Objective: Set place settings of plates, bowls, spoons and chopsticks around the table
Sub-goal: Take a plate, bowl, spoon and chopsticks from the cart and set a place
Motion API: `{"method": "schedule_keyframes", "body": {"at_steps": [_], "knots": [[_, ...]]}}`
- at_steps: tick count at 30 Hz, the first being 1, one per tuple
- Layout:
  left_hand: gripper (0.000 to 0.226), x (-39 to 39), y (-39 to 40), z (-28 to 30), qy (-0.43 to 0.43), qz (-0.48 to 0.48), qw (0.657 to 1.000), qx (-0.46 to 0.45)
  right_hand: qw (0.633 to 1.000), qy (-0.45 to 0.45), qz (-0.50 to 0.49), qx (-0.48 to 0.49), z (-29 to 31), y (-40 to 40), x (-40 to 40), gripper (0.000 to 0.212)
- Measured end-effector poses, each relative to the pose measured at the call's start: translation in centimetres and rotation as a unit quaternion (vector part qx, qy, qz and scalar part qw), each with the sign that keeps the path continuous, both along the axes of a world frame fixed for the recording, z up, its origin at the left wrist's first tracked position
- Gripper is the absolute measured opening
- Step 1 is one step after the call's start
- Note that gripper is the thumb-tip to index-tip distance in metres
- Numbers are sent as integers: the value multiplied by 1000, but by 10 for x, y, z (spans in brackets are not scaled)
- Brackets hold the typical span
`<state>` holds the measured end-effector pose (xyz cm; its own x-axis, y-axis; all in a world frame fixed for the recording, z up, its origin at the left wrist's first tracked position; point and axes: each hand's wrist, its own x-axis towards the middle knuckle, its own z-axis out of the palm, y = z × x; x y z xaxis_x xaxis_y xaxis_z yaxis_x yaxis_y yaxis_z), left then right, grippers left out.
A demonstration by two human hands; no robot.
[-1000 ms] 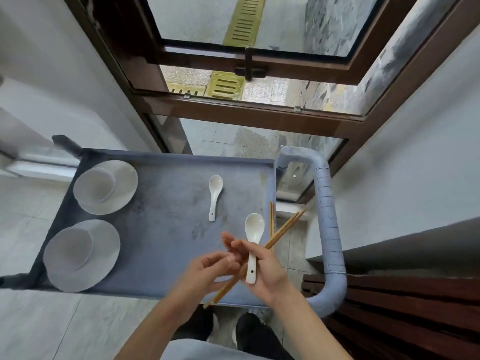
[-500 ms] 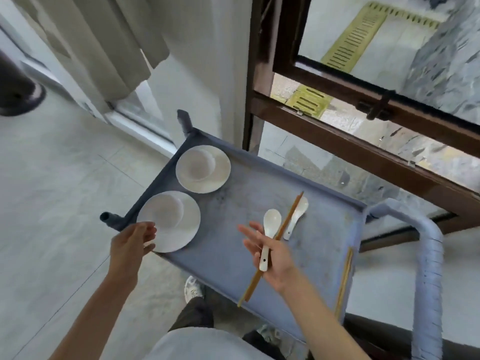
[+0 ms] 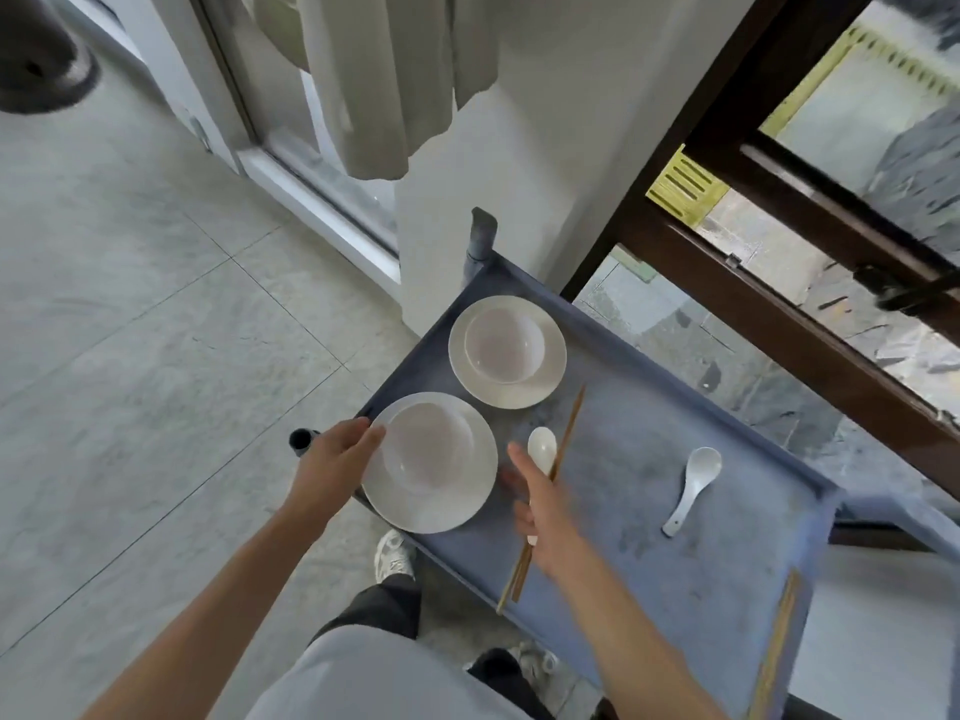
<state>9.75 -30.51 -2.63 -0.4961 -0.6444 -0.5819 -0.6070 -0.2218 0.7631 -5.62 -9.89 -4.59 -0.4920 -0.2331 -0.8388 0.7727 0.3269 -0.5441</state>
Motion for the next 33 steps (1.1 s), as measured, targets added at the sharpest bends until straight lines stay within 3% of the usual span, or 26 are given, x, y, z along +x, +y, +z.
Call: {"method": "schedule_keyframes", "body": {"at_steps": [2, 6, 9, 11, 16, 24, 33], "knots": [[26, -2, -5, -6, -13, -5, 1000, -16, 1000, -1, 21, 6, 0, -7, 3, 56], [16, -8, -6, -12, -14, -25, 1000, -1, 999, 28, 31, 33, -4, -17, 6, 78], [40, -9, -9, -11, -2, 2, 999, 42, 998, 27, 39, 50, -6, -18, 5, 63], [45, -8, -9, -12, -3, 10, 998, 64, 997, 28, 44, 56, -7, -17, 4, 53], [26, -1, 7, -12, 11, 8, 997, 82, 998, 41, 52, 24, -6, -8, 0, 42], [31, 0, 55, 2, 21, 59, 996, 61, 994, 51, 91, -10, 0, 21, -7, 67], [31, 22, 115, 31, 60, 127, 987, 79, 988, 71, 135, -35, 25, 70, -11, 40]]}}
